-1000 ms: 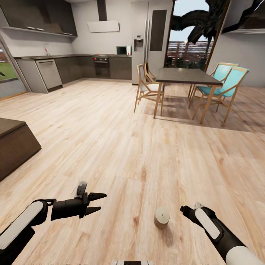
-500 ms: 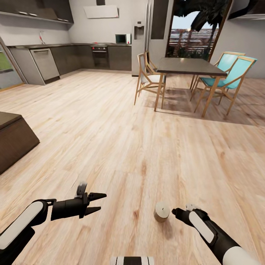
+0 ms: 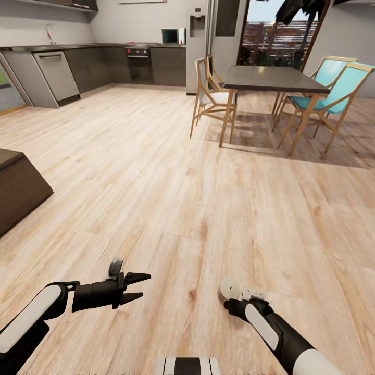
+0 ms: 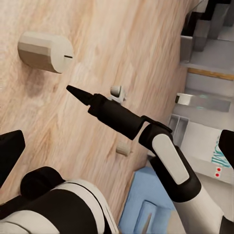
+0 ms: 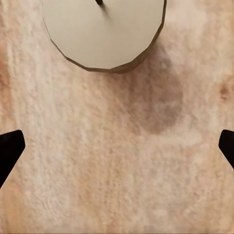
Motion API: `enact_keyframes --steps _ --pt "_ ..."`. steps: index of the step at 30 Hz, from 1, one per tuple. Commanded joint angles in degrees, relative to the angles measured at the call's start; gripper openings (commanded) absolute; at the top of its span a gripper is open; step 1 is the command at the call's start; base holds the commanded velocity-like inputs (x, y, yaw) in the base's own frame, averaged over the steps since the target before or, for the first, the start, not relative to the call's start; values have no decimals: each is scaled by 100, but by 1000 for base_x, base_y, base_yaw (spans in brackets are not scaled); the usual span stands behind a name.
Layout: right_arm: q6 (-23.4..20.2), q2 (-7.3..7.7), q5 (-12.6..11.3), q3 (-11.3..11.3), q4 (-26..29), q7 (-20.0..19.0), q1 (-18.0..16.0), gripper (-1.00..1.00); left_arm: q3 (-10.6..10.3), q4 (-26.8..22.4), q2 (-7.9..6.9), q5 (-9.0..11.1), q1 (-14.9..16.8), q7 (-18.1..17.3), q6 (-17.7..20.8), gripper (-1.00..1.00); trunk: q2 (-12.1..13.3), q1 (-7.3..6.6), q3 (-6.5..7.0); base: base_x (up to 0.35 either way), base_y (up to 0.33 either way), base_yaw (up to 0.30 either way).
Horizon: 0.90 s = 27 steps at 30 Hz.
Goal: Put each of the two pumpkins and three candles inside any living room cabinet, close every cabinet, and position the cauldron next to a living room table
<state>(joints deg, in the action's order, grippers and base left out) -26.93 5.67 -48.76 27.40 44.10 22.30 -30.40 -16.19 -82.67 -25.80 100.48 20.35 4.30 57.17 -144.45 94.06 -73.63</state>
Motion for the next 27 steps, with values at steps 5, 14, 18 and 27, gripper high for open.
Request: enact_keyframes --steps 5,14,18,27 --pt "-5 -11 -21 36 8 55 -7 100 -7 -3 3 59 4 48 5 100 -5 4 -50 0 0 0" --pt "-6 -14 -12 37 3 55 -4 100 -7 4 -2 58 4 50 5 100 -5 4 -50 60 0 0" --pt "-6 -14 -11 37 2 55 -5 100 -7 5 -4 52 4 52 5 100 -5 4 -50 180 0 0" --pt "-6 -14 -11 37 2 55 -8 100 -7 5 -4 56 4 53 5 100 -5 4 -50 123 1 0"
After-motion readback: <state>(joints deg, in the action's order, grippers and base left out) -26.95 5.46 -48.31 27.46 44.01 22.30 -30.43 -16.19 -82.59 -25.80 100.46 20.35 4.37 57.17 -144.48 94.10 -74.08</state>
